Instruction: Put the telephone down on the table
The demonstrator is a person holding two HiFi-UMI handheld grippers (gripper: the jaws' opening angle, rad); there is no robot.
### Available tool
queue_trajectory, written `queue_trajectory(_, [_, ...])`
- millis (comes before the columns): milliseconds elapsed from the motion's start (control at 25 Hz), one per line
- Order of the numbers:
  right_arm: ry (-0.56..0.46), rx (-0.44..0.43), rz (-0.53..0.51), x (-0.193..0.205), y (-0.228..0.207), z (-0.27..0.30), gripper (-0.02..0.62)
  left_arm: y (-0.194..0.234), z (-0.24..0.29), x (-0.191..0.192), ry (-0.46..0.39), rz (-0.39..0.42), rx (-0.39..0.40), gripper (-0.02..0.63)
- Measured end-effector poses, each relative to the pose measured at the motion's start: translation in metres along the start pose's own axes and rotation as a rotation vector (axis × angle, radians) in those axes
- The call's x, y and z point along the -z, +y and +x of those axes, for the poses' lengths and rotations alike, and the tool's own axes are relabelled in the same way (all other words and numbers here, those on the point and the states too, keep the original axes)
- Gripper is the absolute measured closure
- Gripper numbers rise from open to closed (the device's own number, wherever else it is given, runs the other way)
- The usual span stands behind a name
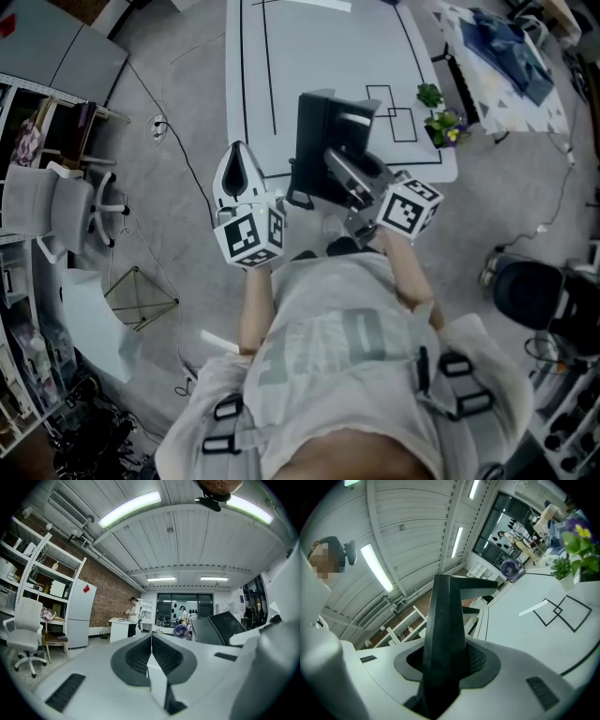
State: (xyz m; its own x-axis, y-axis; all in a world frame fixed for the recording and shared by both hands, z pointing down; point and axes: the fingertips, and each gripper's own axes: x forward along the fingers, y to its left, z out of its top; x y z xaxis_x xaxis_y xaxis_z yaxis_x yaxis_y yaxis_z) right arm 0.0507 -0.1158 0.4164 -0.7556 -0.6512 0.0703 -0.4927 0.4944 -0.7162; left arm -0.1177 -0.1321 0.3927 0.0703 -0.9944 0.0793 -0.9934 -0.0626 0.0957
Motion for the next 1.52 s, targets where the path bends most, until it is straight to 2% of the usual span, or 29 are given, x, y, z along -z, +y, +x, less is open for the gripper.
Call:
queue_trajectory(200, [0.014, -0.042, 0.019, -0.020, -0.020, 0.013, 0.443, -0.016, 0.022, -0.010, -0.021, 0.003, -0.010, 0.597])
queue_trajectory(320, [0.016, -0.038, 0.066, -0.022, -0.032, 0.020, 0.443, -0.017, 0.027, -0.008, -0.004, 0.005, -0.019, 0.597])
queue_trajectory(480, [0.024, -0.058, 0.068, -0.032, -0.040, 0.028, 0.443, -0.019, 0.041, -0.008, 0.000, 0.012, -0.027, 0.597])
queue_trajectory(1040, [0.027, -0.023, 0.105, -0.036, -0.066, 0.055, 0.443, -0.003, 0.081, -0.014, -0.025, 0.017, -0.028, 0.597])
queue_trajectory(1320, [0.030, -0.004, 0.155, -0.034, -0.080, 0.070, 0.442, 0.009, 0.091, -0.013, -0.018, 0.014, -0.032, 0.597])
queue_trajectory(1520, [0.040, 0.004, 0.235, -0.027, -0.098, 0.085, 0.442, 0.013, 0.095, -0.011, -0.006, 0.019, -0.037, 0.597])
